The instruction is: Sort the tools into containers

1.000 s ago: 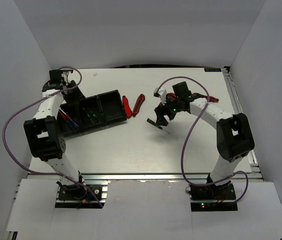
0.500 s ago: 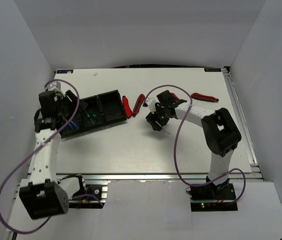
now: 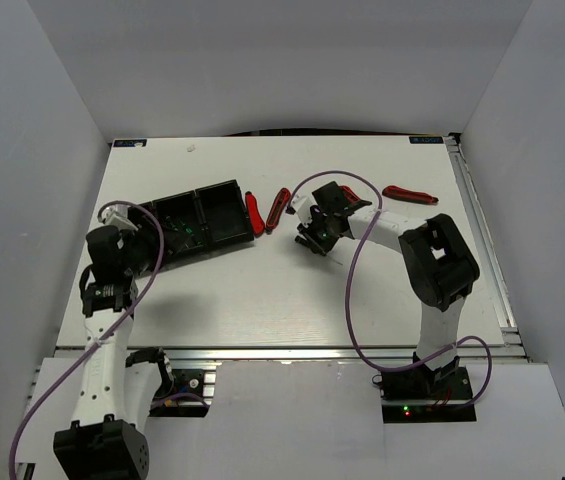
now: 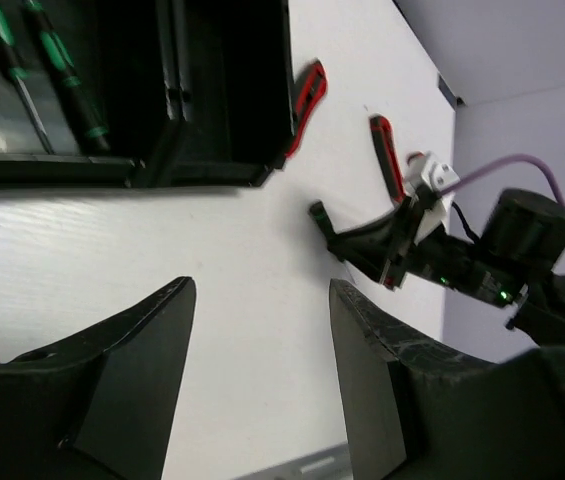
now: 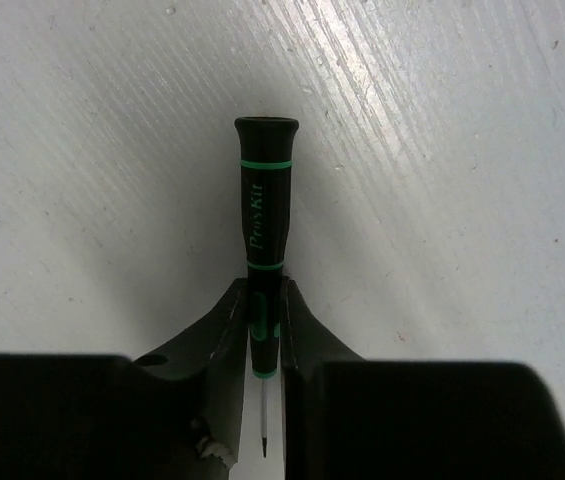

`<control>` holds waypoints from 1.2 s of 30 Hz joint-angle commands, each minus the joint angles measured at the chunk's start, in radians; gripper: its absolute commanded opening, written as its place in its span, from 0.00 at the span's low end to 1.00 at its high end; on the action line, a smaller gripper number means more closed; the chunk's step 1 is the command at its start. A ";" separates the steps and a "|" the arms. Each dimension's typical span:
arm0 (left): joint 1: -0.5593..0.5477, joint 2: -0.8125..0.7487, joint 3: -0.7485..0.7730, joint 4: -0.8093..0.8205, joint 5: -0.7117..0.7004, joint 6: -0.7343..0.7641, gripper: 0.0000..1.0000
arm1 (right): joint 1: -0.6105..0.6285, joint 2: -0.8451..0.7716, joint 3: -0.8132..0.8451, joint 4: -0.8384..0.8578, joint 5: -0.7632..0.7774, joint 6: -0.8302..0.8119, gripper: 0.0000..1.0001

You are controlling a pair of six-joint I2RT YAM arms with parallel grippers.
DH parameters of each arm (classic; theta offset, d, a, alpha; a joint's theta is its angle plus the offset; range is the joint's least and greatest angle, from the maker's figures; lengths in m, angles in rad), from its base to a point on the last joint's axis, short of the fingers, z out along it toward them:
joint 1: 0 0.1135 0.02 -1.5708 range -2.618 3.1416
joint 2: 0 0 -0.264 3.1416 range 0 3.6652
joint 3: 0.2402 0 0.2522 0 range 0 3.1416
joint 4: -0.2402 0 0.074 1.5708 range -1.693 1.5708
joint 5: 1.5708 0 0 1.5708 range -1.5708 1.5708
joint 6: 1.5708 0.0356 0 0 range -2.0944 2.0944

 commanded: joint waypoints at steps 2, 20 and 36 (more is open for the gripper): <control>0.000 -0.042 -0.103 0.162 0.147 -0.145 0.67 | 0.001 0.002 -0.013 -0.045 -0.039 0.001 0.13; -0.397 0.197 -0.123 0.487 -0.003 -0.313 0.67 | -0.010 -0.035 0.274 -0.219 -0.628 0.300 0.00; -0.485 0.458 0.047 0.544 -0.027 -0.309 0.66 | 0.056 -0.047 0.329 -0.031 -0.720 0.530 0.01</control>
